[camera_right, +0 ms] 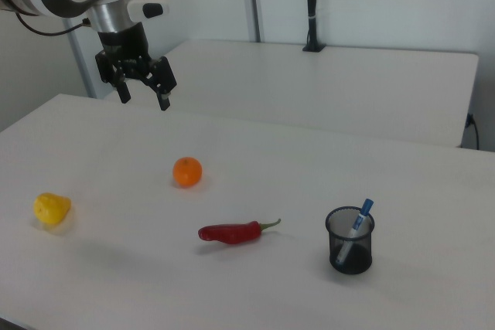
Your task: Place marker
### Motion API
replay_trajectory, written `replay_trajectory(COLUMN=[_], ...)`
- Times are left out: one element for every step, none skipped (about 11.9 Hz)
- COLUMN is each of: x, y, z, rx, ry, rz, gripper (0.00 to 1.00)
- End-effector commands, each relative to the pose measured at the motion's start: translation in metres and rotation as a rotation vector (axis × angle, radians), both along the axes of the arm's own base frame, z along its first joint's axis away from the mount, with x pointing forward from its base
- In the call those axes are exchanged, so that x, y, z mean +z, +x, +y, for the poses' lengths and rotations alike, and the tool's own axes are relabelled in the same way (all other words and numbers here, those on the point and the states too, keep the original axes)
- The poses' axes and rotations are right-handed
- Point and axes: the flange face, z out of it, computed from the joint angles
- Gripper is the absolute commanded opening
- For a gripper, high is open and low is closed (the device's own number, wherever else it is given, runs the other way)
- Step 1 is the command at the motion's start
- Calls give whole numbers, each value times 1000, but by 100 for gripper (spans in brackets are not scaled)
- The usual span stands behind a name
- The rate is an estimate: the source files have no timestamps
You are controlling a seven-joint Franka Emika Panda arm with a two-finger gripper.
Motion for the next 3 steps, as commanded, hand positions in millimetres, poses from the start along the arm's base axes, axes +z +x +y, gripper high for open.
replay_trajectory(x=[0,0,-1], y=[-7,-7,-7], z=[-4,-3,-3], rx=[64,65,67], ry=[-22,-21,-21], rz=[14,12,15], gripper=[100,100,100])
